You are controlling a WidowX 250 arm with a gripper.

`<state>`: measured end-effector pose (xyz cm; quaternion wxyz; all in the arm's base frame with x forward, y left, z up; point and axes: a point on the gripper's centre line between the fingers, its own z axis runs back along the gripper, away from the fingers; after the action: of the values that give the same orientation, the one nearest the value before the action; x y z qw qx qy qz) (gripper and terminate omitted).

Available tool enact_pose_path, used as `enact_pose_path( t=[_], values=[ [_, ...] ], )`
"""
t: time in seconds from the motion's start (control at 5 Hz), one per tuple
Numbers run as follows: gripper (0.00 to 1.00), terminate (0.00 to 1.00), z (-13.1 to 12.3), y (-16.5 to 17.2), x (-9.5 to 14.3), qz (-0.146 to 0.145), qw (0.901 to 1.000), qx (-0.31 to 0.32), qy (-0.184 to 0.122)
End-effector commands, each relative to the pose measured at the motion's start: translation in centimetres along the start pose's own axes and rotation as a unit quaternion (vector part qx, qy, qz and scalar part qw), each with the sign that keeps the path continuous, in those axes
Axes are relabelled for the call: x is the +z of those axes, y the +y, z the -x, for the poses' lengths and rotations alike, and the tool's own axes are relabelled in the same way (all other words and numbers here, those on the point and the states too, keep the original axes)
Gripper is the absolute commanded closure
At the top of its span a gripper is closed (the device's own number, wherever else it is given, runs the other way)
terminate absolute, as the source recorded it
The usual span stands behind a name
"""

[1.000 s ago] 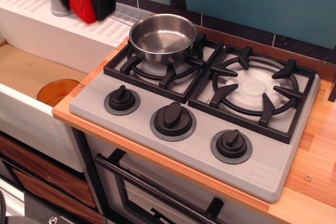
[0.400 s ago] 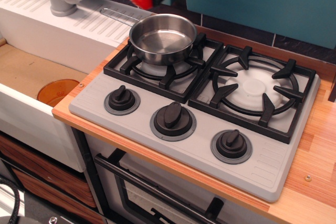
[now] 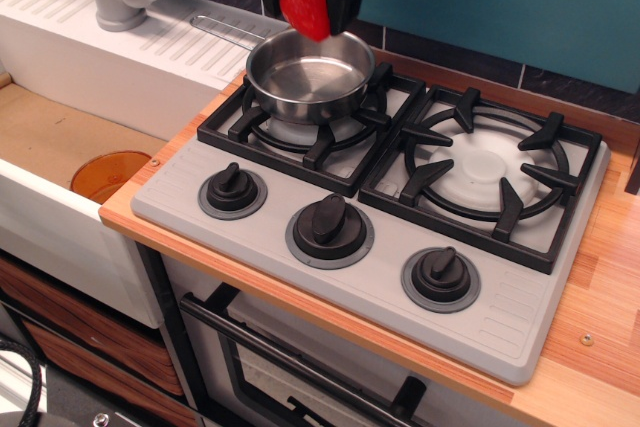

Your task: Put strawberry in pot or pan an put pot or pan on stove

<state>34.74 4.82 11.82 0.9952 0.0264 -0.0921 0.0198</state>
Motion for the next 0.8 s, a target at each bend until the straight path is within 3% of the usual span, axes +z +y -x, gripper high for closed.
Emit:
enact_pose_path(
  t=[0.0,0.6],
  values=[
    [1.00,0.00,-2.5,0.1,-1.6,0.016,0.9991,-0.013,-0.036],
    [1.00,0.00,-3.8,4.5,-0.7,-0.008,0.9987,-0.039,-0.032]
  ],
)
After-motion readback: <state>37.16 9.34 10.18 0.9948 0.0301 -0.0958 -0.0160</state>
